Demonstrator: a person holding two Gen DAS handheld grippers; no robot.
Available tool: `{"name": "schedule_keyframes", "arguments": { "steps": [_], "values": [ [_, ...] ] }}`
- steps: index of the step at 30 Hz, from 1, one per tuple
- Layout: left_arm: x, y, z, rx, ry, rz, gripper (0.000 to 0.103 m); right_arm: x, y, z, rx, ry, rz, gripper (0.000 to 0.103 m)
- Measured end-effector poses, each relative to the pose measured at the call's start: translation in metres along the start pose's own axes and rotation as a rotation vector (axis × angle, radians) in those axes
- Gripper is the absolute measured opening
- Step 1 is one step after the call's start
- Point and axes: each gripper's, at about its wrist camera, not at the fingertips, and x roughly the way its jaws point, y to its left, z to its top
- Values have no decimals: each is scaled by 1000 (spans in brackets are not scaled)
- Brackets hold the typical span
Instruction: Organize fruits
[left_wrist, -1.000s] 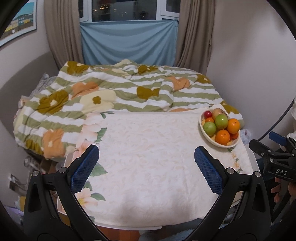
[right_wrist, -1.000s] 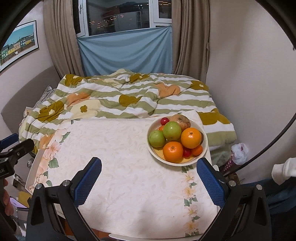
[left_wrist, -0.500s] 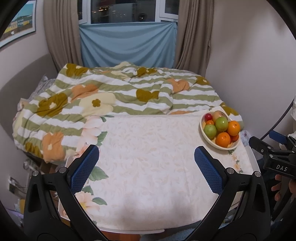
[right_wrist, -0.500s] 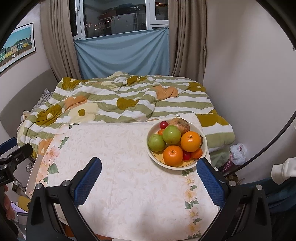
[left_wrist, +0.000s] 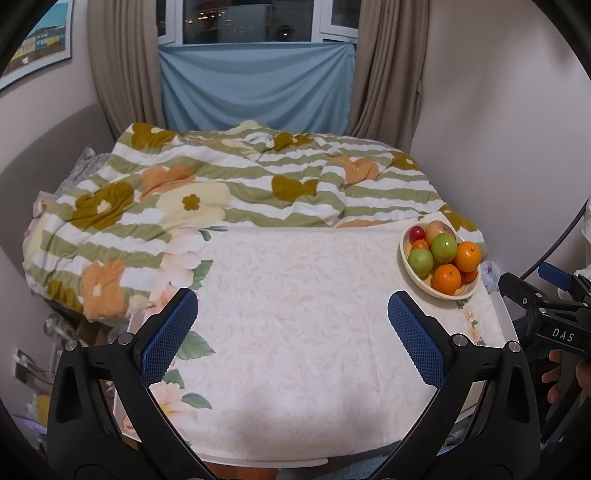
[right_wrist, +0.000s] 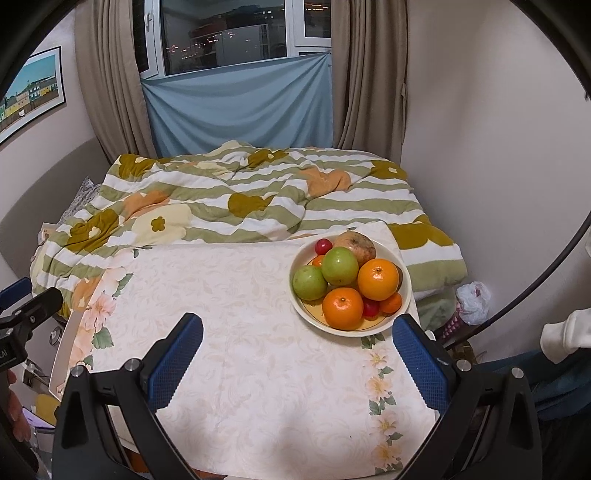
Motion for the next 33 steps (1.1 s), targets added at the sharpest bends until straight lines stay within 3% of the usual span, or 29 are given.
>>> {"name": "schedule_keyframes", "arguments": {
  "steps": [20, 33],
  "values": [
    [3, 2, -9, 16, -29, 19, 103, -1, 1, 1, 4, -4, -3, 102],
    [-2, 6, -6, 1, -52, -7, 103, -1, 1, 2, 3, -5, -5, 102]
  ]
}}
